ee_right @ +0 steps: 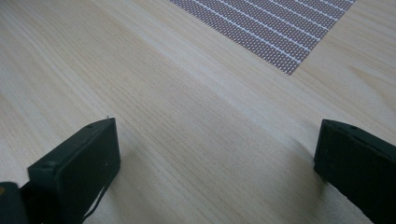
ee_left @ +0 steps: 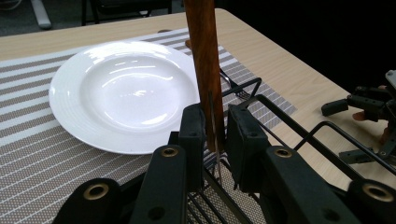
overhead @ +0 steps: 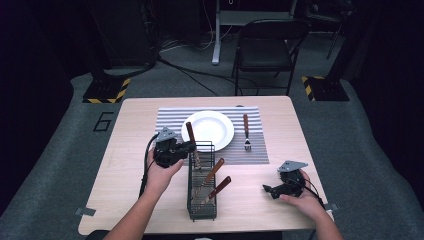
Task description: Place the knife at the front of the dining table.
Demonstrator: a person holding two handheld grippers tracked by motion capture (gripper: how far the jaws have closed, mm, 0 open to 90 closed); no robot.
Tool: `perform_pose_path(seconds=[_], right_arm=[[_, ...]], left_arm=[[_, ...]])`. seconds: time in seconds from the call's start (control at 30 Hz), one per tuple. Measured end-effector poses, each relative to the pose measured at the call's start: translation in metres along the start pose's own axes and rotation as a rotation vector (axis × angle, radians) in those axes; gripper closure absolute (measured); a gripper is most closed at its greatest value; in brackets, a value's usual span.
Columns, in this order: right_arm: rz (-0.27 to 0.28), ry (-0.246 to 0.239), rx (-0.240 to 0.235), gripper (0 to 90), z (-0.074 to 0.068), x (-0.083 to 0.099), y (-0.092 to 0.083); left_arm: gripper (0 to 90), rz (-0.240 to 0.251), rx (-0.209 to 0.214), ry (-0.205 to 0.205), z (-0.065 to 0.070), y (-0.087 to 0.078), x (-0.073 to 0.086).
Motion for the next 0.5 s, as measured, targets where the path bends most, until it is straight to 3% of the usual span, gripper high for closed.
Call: perform_pose_path(seconds=[0.43, 0.5], right_arm=[[0.0, 0.0, 0.0, 0.0, 0.0, 0.0, 0.0], [0.0, 0.0, 0.0, 0.0, 0.0, 0.0, 0.0]], left_arm=[[79.3, -0.017, 0.028, 0.013, 0.007, 0.008, 0.003], [80.3, -0.014, 0.045, -0.001, 0.01, 0.008, 0.003]])
Point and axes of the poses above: each handheld gripper's, and its own axes: y roughly forward along the jaws, x roughly out of its underside, z roughly to its right, the point moved 6 cm from there along y, roughly forward along the jaws
